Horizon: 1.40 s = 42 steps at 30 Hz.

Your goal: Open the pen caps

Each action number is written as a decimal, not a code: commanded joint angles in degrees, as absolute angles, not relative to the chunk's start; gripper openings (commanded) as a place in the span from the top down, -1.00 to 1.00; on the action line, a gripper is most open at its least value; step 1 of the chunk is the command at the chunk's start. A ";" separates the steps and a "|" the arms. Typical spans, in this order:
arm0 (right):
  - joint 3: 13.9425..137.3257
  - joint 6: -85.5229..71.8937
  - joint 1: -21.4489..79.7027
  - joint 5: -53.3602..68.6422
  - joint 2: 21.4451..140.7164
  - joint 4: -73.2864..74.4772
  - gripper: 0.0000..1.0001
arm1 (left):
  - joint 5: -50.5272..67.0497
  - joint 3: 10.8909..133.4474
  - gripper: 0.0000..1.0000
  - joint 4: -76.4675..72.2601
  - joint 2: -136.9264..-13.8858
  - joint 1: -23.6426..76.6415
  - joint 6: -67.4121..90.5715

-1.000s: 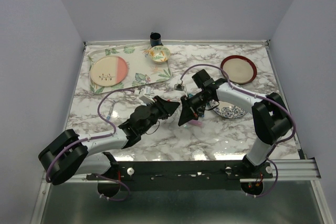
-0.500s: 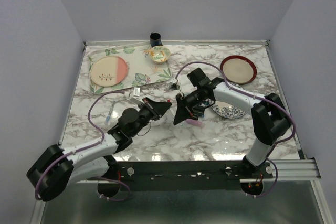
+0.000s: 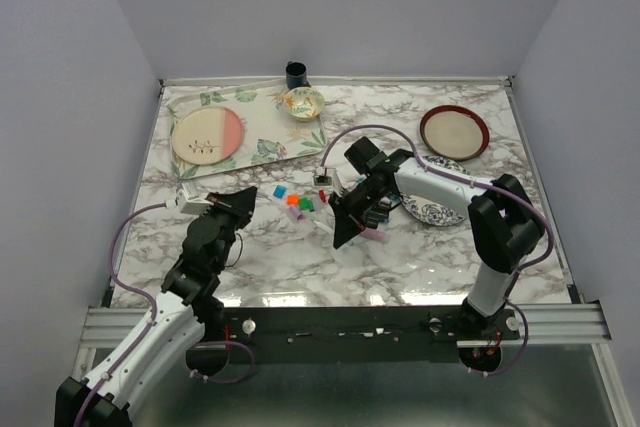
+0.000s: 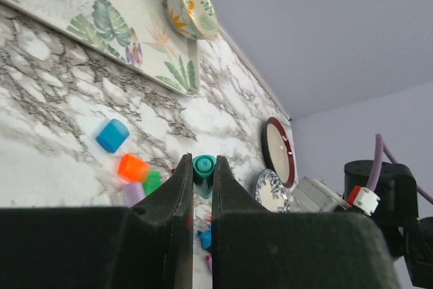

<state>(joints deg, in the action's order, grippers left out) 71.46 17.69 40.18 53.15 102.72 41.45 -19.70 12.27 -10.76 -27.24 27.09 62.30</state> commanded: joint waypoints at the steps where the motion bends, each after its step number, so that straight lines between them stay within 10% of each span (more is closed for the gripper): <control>1: 71.89 18.99 40.61 43.37 102.75 44.39 0.99 | -21.28 10.81 1.00 -4.84 -27.24 25.75 61.96; 16: 70.49 19.42 35.60 30.15 98.00 41.48 0.98 | -10.11 10.54 0.69 -15.72 -58.43 25.05 65.30; 25: 70.49 19.51 34.11 26.46 97.82 41.13 0.97 | -6.59 14.59 0.07 -23.29 -73.21 24.87 65.21; 42: 68.47 26.10 23.73 17.05 97.82 40.34 0.78 | -13.36 15.21 -0.69 -9.33 -55.04 24.61 58.72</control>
<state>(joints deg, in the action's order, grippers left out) 69.25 22.59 25.08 20.10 97.89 40.97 -9.43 15.14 -16.82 -61.30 25.19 63.42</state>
